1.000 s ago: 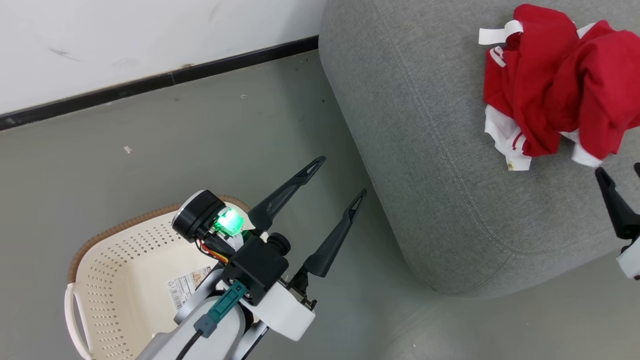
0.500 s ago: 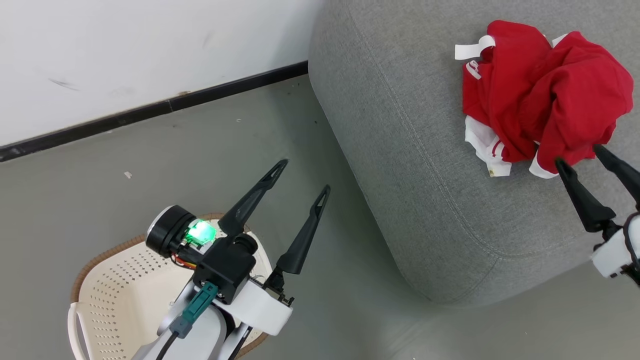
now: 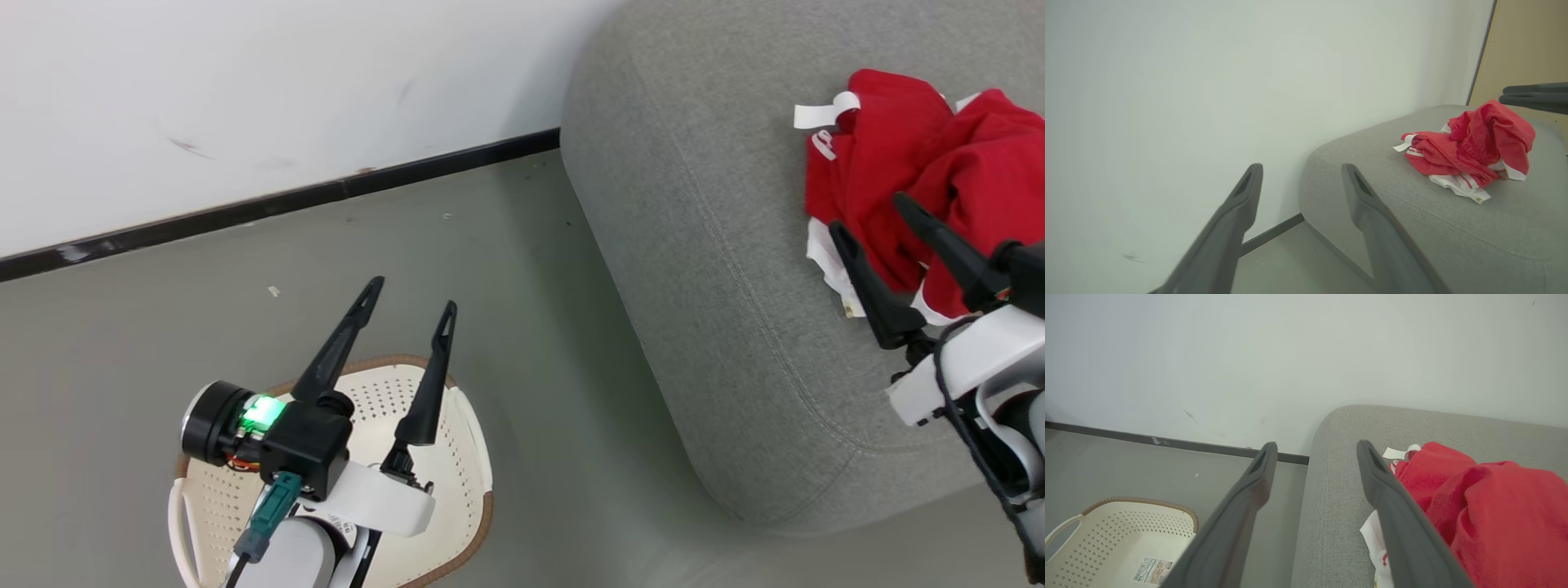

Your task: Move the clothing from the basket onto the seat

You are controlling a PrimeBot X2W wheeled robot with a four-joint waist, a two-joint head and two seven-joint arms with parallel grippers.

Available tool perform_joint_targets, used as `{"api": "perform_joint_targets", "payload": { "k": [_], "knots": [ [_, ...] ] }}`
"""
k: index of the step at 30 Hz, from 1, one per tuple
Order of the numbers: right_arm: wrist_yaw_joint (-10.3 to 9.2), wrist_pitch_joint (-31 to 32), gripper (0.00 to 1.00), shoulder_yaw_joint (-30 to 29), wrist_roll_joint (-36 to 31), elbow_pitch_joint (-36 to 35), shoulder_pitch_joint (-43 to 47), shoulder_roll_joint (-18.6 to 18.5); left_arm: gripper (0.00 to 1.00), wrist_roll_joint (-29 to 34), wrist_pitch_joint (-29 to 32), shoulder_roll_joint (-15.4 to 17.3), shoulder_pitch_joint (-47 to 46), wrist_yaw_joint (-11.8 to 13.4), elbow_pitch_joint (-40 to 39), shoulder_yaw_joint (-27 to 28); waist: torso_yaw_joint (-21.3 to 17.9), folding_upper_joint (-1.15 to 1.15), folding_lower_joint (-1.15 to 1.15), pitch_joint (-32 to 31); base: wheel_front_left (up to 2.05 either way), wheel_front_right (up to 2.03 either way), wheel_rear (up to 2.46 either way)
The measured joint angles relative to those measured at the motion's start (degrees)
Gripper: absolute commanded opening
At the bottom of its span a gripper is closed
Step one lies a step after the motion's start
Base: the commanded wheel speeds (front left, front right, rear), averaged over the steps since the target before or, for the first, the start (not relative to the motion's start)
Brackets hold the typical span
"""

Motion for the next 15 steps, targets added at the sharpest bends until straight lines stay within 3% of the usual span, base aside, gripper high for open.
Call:
{"api": "perform_joint_targets", "payload": {
  "k": [15],
  "knots": [
    [0.00, -6.36, 1.00, -2.54, -9.96, 2.37, 0.88, 10.83, 1.00, -0.02, -0.67, 1.26, 5.98, 6.58, 2.74, 5.81, 5.96, 0.00, 0.00, -3.22, 0.00, 0.00, 0.00]
  ]
}}
